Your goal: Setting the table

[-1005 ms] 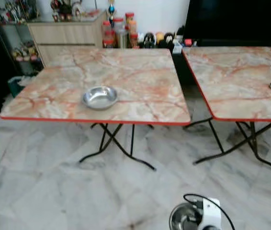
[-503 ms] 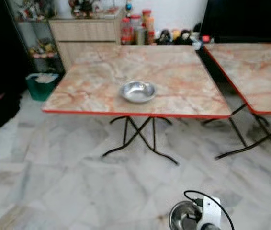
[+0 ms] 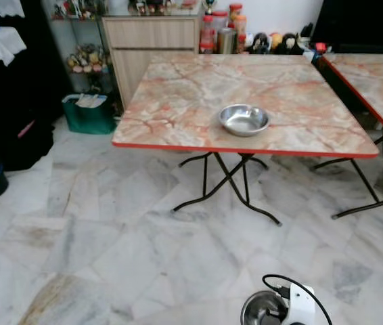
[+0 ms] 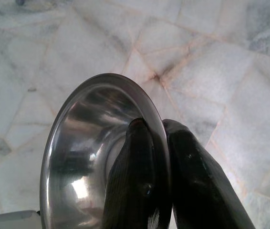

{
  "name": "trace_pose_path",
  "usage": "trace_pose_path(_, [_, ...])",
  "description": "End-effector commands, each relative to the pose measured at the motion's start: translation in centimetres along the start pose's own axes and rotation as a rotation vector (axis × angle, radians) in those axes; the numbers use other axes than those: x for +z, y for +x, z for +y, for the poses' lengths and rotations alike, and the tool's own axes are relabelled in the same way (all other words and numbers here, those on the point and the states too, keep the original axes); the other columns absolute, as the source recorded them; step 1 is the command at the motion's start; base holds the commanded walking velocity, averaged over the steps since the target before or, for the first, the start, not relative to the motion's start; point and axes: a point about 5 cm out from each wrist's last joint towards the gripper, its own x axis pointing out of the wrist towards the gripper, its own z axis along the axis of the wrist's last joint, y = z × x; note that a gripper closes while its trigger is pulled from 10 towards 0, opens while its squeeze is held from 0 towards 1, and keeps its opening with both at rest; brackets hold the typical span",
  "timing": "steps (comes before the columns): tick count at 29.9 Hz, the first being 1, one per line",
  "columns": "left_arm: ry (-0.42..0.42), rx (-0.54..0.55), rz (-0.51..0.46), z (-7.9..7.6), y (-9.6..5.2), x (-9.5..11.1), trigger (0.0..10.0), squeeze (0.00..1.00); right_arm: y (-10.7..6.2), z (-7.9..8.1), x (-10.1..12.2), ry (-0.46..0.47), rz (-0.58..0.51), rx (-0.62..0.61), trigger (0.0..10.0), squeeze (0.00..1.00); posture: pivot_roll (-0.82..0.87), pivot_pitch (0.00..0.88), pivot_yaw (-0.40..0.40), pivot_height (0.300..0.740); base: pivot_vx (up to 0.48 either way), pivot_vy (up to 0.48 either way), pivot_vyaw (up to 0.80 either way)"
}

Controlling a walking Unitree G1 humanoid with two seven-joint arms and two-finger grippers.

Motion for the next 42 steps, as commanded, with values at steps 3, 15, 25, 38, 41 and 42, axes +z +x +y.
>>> trace_pose_path(3, [-0.016, -0.004, -0.021, -0.2, 0.0, 0.5, 10.0, 0.00, 0.1, 0.0, 0.6, -0.005, -0.028, 0.002, 10.0, 0.00, -0.07, 0.030, 0.020, 0.740, 0.000, 0.000, 0.00])
trace_pose_path(15, [0.014, -0.011, -0.086, -0.3, 0.2, 2.8, 10.0, 0.00, 0.2, 0.4, 1.2, -0.030, -0.044, 0.020, 10.0, 0.00, -0.08, 0.004, 0.023, 0.740, 0.189, 0.000, 0.00])
trace_pose_path(25, [0.029, -0.017, -0.122, -0.9, 0.2, 4.1, 10.0, 0.00, 0.2, -0.1, 1.0, -0.021, -0.038, 0.007, 10.0, 0.00, -0.08, 0.000, 0.025, 0.740, 0.253, 0.000, 0.00])
trace_pose_path(38, [0.033, -0.020, -0.152, -1.4, 0.2, 5.4, 10.0, 0.00, 0.2, -0.4, 1.2, -0.013, -0.044, 0.003, 10.0, 0.00, -0.08, 0.000, 0.020, 0.740, 0.273, 0.000, 0.00])
trace_pose_path(41, [0.013, -0.013, -0.160, -1.3, 0.2, 5.7, 10.0, 0.00, 0.2, -0.3, 1.1, -0.006, -0.042, 0.004, 10.0, 0.00, -0.07, 0.013, 0.019, 0.740, 0.320, 0.000, 0.00])
trace_pose_path(42, [0.011, -0.012, -0.159, -1.2, 0.2, 5.7, 10.0, 0.00, 0.1, -0.3, 1.1, -0.005, -0.041, 0.004, 10.0, 0.00, -0.07, 0.018, 0.021, 0.740, 0.322, 0.000, 0.00])
